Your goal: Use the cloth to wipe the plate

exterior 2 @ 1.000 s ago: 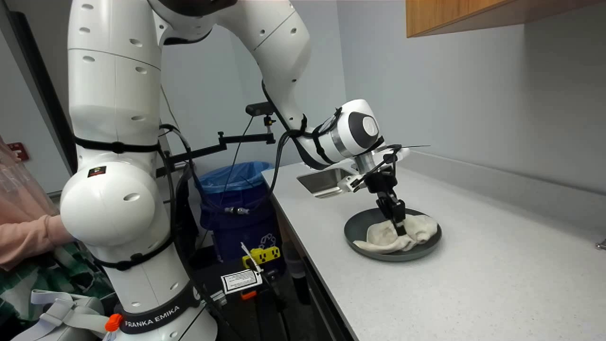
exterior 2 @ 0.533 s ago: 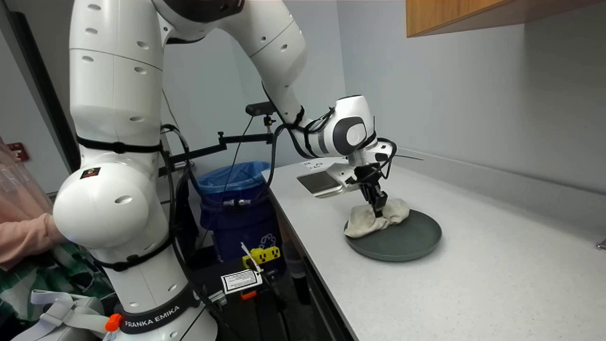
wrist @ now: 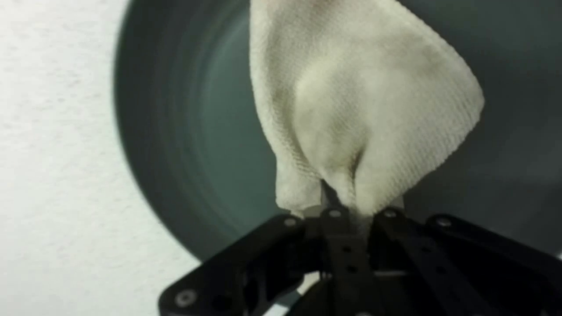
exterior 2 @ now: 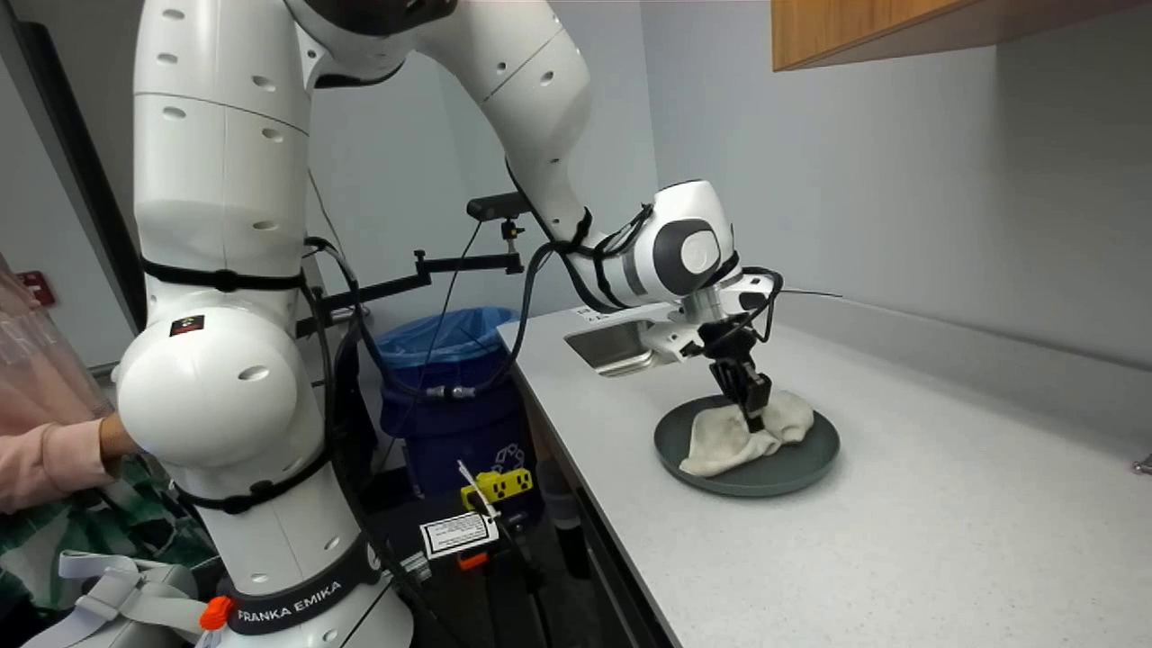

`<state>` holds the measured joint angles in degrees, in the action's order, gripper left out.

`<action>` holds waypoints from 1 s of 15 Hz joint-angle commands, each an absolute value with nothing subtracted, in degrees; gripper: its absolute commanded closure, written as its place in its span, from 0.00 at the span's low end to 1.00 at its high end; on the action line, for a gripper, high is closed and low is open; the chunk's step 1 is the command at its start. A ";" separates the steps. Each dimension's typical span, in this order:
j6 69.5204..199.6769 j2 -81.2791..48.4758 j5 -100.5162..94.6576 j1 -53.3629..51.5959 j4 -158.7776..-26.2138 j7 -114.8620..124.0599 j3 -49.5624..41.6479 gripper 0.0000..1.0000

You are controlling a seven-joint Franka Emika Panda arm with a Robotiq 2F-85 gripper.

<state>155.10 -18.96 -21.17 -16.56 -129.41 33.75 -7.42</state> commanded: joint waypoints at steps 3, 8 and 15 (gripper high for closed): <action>146.96 -18.53 -41.51 -21.31 -127.95 52.96 -15.84 0.97; 147.92 -18.48 -37.08 -15.77 -129.01 49.88 -6.72 0.97; 156.18 -18.73 -18.73 -12.23 -129.57 35.00 2.34 0.97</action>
